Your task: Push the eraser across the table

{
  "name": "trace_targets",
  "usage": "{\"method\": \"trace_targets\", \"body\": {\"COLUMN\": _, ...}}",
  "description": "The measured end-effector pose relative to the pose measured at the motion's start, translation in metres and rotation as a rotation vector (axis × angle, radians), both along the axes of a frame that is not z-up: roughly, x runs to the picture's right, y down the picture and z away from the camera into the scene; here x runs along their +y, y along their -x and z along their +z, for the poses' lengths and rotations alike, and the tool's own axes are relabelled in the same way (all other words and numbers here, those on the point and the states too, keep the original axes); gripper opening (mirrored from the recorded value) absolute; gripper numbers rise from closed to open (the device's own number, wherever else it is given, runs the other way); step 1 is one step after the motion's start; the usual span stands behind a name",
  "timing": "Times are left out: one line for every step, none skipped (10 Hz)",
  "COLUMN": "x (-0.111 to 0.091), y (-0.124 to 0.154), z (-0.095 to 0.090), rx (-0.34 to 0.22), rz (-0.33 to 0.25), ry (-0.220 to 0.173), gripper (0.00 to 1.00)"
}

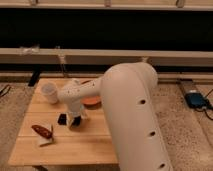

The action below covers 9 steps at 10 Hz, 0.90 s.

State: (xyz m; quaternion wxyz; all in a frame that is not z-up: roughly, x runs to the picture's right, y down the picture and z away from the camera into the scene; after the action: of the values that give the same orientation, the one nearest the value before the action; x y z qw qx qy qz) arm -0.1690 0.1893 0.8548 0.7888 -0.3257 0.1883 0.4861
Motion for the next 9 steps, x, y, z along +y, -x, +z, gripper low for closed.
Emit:
{"method": "trace_targets", "body": {"x": -0.001, "y": 0.004, "z": 0.001, "rx": -0.007, "rz": -0.002, "ry": -0.002, "gripper": 0.79}}
{"method": "trace_targets", "body": {"x": -0.002, "y": 0.005, "z": 0.002, "rx": -0.009, "rz": -0.001, "ry": -0.003, "gripper": 0.79}}
{"method": "trace_targets", "body": {"x": -0.003, "y": 0.006, "z": 0.003, "rx": -0.009, "rz": 0.0, "ry": -0.004, "gripper": 0.79}}
{"method": "trace_targets", "body": {"x": -0.004, "y": 0.005, "z": 0.003, "rx": -0.007, "rz": 0.003, "ry": -0.004, "gripper": 0.79}}
{"method": "trace_targets", "body": {"x": -0.006, "y": 0.0, "z": 0.003, "rx": -0.002, "rz": 0.009, "ry": -0.003, "gripper": 0.79}}
{"method": "trace_targets", "body": {"x": -0.009, "y": -0.008, "z": 0.001, "rx": 0.002, "rz": 0.021, "ry": -0.005, "gripper": 0.79}}
{"method": "trace_targets", "body": {"x": -0.013, "y": -0.014, "z": -0.006, "rx": -0.004, "rz": 0.044, "ry": -0.007, "gripper": 0.79}}
{"method": "trace_targets", "body": {"x": -0.016, "y": -0.02, "z": -0.014, "rx": -0.02, "rz": 0.072, "ry": -0.004, "gripper": 0.79}}
{"method": "trace_targets", "body": {"x": -0.018, "y": -0.031, "z": -0.024, "rx": -0.034, "rz": 0.103, "ry": 0.001, "gripper": 0.79}}
